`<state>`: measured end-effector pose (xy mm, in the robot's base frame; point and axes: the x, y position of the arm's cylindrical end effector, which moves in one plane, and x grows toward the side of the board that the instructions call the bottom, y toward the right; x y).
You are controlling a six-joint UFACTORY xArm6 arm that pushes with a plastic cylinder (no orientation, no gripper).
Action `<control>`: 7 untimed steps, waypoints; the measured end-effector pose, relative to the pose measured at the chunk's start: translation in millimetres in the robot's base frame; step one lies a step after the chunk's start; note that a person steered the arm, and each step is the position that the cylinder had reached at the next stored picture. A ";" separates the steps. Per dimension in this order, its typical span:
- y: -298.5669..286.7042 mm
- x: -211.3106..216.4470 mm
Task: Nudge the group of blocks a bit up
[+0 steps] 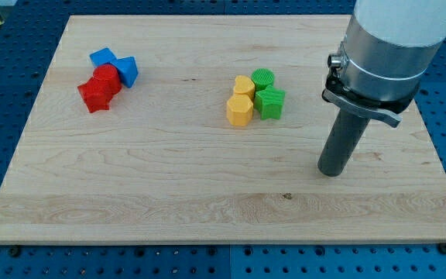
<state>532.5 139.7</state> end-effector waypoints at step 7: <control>-104.5 -61.8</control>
<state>470.7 35.2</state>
